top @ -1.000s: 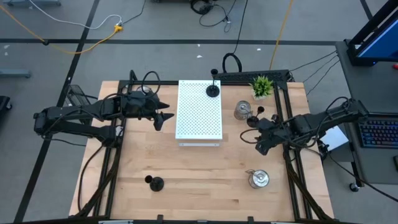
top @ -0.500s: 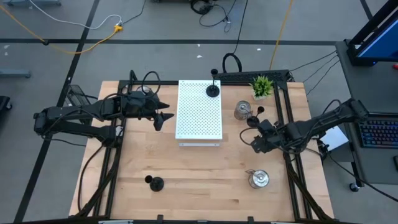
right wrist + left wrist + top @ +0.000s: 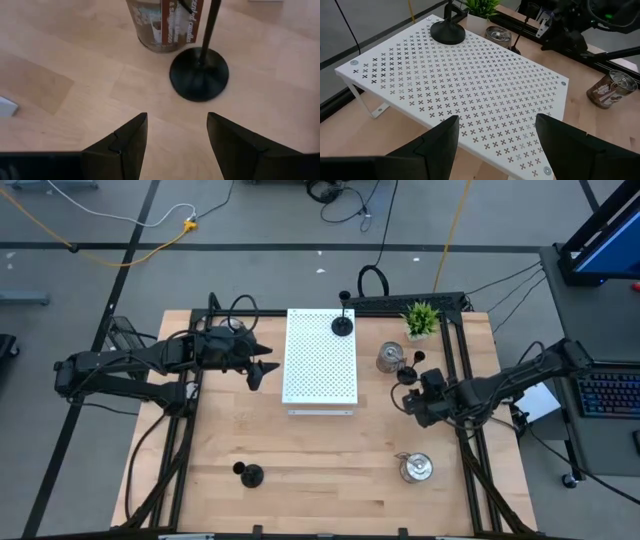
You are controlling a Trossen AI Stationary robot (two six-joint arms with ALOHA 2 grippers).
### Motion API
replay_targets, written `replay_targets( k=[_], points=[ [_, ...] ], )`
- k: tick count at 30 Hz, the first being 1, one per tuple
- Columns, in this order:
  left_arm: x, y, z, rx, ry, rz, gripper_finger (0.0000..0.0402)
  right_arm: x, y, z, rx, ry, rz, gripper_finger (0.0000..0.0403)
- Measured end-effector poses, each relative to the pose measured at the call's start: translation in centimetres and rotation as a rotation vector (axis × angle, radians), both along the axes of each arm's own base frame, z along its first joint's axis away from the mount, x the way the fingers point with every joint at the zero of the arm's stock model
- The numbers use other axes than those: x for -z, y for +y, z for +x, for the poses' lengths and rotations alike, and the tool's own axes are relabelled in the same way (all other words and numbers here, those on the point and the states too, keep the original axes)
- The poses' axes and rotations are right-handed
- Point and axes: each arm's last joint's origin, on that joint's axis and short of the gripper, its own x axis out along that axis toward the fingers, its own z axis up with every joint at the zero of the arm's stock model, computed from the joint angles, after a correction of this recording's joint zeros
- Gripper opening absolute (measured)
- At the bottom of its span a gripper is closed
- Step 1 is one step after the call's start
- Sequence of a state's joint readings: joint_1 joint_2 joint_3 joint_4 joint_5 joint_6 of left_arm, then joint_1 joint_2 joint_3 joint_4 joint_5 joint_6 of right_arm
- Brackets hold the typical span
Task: Pick & Place candle stick holders
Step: Put the top black candle holder on the shelf aligned with the black candle holder
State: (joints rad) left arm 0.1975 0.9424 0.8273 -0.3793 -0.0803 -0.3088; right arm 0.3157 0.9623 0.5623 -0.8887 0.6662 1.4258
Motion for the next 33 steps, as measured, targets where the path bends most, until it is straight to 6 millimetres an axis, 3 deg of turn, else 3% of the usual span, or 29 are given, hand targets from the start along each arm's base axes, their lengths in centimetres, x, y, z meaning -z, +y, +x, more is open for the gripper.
replay_targets(
  k=[14, 33],
  points=[
    [0.0, 0.0, 0.0, 0.006, 0.002, 0.010, 0.0271, 2.9, -0.8, -0.4, 0.115, -0.138, -0.091, 0.0196],
    [-0.1, 0.0, 0.1, 0.013, -0.002, 0.048, 0.0271, 2.7, -1.3, -0.5, 0.154, -0.177, -0.240, 0.0196]
  ],
)
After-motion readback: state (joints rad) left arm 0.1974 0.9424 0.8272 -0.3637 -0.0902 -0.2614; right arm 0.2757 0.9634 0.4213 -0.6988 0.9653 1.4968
